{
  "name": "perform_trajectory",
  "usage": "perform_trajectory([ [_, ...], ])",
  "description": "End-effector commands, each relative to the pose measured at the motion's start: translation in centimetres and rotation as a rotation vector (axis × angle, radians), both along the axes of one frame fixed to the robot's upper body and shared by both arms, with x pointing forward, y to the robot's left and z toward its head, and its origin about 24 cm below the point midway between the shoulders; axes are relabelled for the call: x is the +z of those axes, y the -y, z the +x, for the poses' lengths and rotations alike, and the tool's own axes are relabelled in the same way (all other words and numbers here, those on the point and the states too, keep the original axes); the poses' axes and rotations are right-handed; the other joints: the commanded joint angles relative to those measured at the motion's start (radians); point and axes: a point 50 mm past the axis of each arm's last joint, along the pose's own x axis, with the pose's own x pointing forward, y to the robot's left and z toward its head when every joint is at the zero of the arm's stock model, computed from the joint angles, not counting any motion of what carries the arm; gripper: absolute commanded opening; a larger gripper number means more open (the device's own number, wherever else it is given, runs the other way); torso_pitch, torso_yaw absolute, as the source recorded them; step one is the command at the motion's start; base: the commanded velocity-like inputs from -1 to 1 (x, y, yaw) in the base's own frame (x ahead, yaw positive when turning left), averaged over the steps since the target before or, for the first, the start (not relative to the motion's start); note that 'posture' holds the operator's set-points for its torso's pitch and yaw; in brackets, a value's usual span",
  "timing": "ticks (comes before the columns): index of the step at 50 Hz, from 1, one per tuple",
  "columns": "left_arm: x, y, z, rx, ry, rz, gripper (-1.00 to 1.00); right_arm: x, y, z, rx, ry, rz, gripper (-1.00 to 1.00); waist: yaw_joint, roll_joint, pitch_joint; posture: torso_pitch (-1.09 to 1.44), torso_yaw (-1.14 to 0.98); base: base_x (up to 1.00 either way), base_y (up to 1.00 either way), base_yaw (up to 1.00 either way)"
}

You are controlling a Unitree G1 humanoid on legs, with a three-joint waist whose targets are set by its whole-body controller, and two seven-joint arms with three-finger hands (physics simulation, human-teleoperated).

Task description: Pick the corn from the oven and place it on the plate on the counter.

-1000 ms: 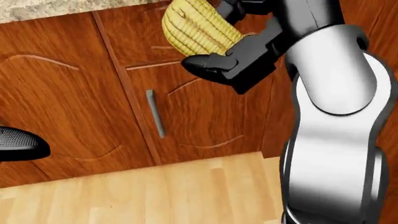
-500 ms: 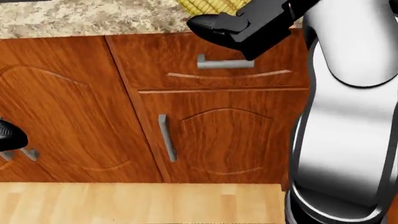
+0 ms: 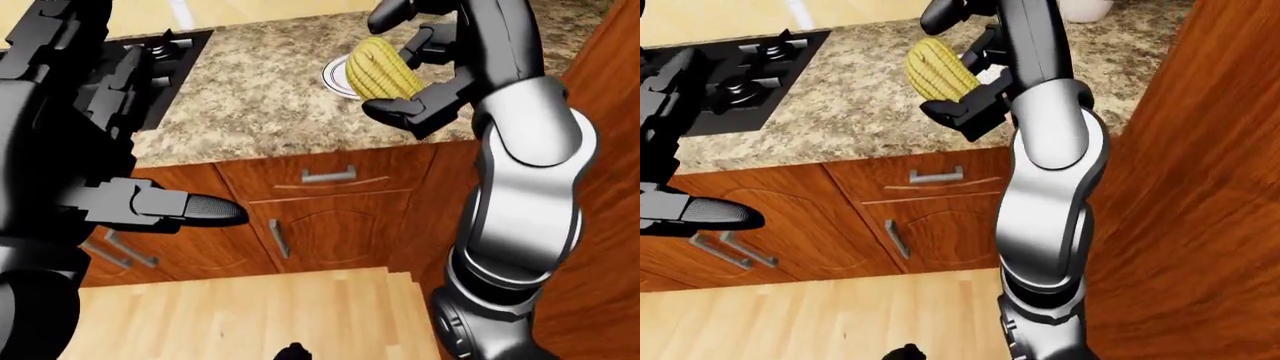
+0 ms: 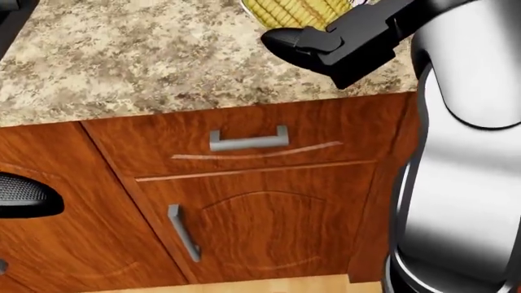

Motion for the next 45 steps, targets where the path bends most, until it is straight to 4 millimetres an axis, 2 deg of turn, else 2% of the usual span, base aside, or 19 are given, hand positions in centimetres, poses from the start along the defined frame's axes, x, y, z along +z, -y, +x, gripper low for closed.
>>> perform_trajectory([
  [1, 0.73, -0.41, -0.14, 0.028, 0.047, -0.015, 1.00, 1.14, -0.27, -0.66, 0.010, 0.067, -0.009, -1.00, 0.002, 0.001, -0.023, 0.25, 0.00, 0.34, 0.00, 0.00],
  [4, 0.77, -0.44, -0.13, 0.029, 0.048, -0.014, 1.00, 1.33, -0.22, -0.68, 0.010, 0.071, -0.007, -1.00, -0.011, 0.059, -0.038, 0.25, 0.00, 0.33, 0.00, 0.00],
  [5, 0.76, -0.48, -0.12, 0.032, 0.048, -0.014, 1.00, 1.54, -0.17, -0.82, 0.009, 0.073, 0.002, -0.98, -0.012, 0.046, -0.037, 0.25, 0.00, 0.17, 0.00, 0.00],
  [6, 0.72, -0.51, -0.10, 0.033, 0.047, -0.015, 1.00, 1.65, -0.19, -0.87, 0.006, 0.075, -0.001, -0.98, -0.013, 0.055, -0.014, 0.25, 0.00, 0.00, 0.00, 0.00],
  [7, 0.70, -0.50, -0.11, 0.033, 0.048, -0.014, 1.00, 1.73, -0.26, -0.94, 0.009, 0.076, -0.002, -0.98, -0.017, 0.075, -0.016, 0.25, 0.00, 0.00, 0.00, 0.00],
  [8, 0.70, -0.48, -0.12, 0.032, 0.048, -0.014, 1.00, 1.72, -0.29, -0.93, 0.011, 0.075, -0.004, -0.98, -0.019, 0.072, -0.013, 0.25, 0.00, 0.00, 0.00, 0.00],
  [13, 0.84, -0.43, -0.06, 0.031, 0.050, -0.011, 1.00, 1.94, -0.27, -0.98, 0.011, 0.078, -0.005, -0.99, -0.021, 0.018, 0.017, 0.25, 0.00, 0.00, 0.00, 0.00],
  [15, 0.92, -0.51, -0.07, 0.034, 0.050, -0.012, 1.00, 1.91, -0.36, -1.03, 0.012, 0.071, -0.005, -1.00, -0.008, -0.018, -0.011, 0.25, 0.00, 0.07, 0.00, 0.00],
  [16, 1.01, -0.47, -0.18, 0.033, 0.051, -0.010, 1.00, 1.86, -0.39, -1.03, 0.014, 0.070, -0.006, -1.00, -0.001, -0.057, -0.010, 0.25, 0.00, 0.16, 0.00, 0.00],
  [17, 1.13, -0.48, -0.22, 0.033, 0.053, -0.010, 1.00, 1.83, -0.43, -1.06, 0.016, 0.071, -0.004, -1.00, -0.004, -0.003, -0.009, 0.25, 0.00, 0.16, 0.00, 0.00],
  [20, 1.12, -0.52, -0.31, 0.033, 0.053, -0.008, 1.00, 1.89, -0.41, -1.15, 0.018, 0.075, -0.004, -0.99, -0.003, -0.036, -0.019, 0.25, 0.00, 0.17, 0.00, 0.00],
  [25, 1.31, -0.63, -0.35, 0.034, 0.056, -0.009, 1.00, 1.86, -0.56, -0.97, 0.016, 0.074, -0.003, -0.99, 0.000, 0.002, -0.021, 0.25, 0.00, 0.08, 0.00, 0.00],
  [27, 1.27, -0.64, -0.34, 0.035, 0.055, -0.009, 1.00, 1.92, -0.56, -0.97, 0.016, 0.073, -0.006, -1.00, -0.004, 0.037, -0.019, 0.25, 0.00, 0.05, 0.00, 0.00],
  [29, 1.18, -0.62, -0.29, 0.035, 0.055, -0.007, 1.00, 1.93, -0.58, -1.09, 0.019, 0.072, -0.008, -1.00, -0.001, 0.114, -0.046, 0.25, 0.00, 0.05, 0.00, 0.00],
  [30, 1.18, -0.63, -0.30, 0.034, 0.055, -0.008, 1.00, 1.96, -0.56, -1.12, 0.019, 0.074, -0.007, -0.99, -0.001, 0.060, -0.035, 0.25, 0.00, 0.06, 0.00, 0.00],
  [31, 1.22, -0.64, -0.35, 0.035, 0.055, -0.008, 1.00, 2.01, -0.53, -1.14, 0.019, 0.075, -0.008, -1.00, -0.004, 0.075, -0.037, 0.25, 0.00, 0.05, 0.00, 0.00],
  [37, 1.02, -0.60, -0.28, 0.036, 0.053, -0.002, 1.00, 1.77, -0.53, -1.01, 0.018, 0.069, -0.010, -1.00, 0.000, 0.016, -0.031, 0.25, 0.00, 0.10, 0.00, 0.00],
  [41, 0.97, -0.64, -0.25, 0.036, 0.052, -0.003, 1.00, 1.74, -0.63, -1.04, 0.024, 0.069, -0.009, -0.99, 0.011, -0.068, -0.036, 0.25, 0.00, 0.17, 0.00, 0.00],
  [45, 1.03, -0.65, -0.34, 0.035, 0.053, -0.007, 1.00, 1.76, -0.62, -1.03, 0.023, 0.070, -0.010, -1.00, 0.009, -0.056, -0.035, 0.25, 0.00, 0.17, 0.00, 0.00],
])
